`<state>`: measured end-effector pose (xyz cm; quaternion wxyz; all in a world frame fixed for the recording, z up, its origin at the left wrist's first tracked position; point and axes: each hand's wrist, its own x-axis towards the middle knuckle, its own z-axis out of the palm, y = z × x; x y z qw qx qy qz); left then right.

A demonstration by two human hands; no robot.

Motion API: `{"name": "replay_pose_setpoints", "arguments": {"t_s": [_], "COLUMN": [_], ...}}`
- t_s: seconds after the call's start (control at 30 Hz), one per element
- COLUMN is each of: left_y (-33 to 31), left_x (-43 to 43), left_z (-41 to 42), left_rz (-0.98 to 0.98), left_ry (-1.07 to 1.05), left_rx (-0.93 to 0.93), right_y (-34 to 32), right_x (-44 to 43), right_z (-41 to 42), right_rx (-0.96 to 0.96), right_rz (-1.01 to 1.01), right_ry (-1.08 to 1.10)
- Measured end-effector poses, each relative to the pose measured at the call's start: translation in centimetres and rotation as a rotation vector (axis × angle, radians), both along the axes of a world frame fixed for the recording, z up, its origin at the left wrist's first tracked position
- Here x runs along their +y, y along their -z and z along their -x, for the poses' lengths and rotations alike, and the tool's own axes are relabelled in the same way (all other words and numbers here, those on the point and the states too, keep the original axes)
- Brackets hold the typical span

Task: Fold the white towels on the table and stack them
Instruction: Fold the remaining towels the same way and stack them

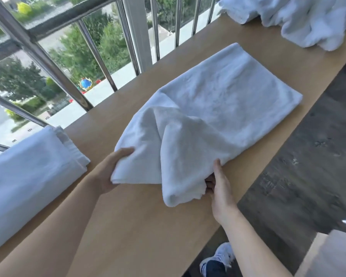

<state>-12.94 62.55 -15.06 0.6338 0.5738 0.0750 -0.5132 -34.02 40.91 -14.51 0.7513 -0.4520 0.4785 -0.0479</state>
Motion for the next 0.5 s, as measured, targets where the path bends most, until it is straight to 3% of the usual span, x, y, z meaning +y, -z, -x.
{"name": "replay_pose_setpoints", "arguments": {"t_s": [0.2,0.37,0.5], "left_y": [1.6,2.5,2.3], "left_x": [3.8,6.4,7.0], "left_z": [-0.8,-0.4,0.8], "left_rz": [0.186,0.132,0.383], "left_ry": [-0.056,-0.134,-0.273], "left_rx": [0.107,0.071,0.167], "right_y": [0.1,0.8,1.4], "right_x": [3.7,6.2,6.4], "right_z": [-0.7,-0.6,1.2], "right_rx": [-0.117,0.015,-0.029], "right_rz": [-0.214,-0.355,-0.428], "right_ry": [-0.099,-0.023,-0.010]}}
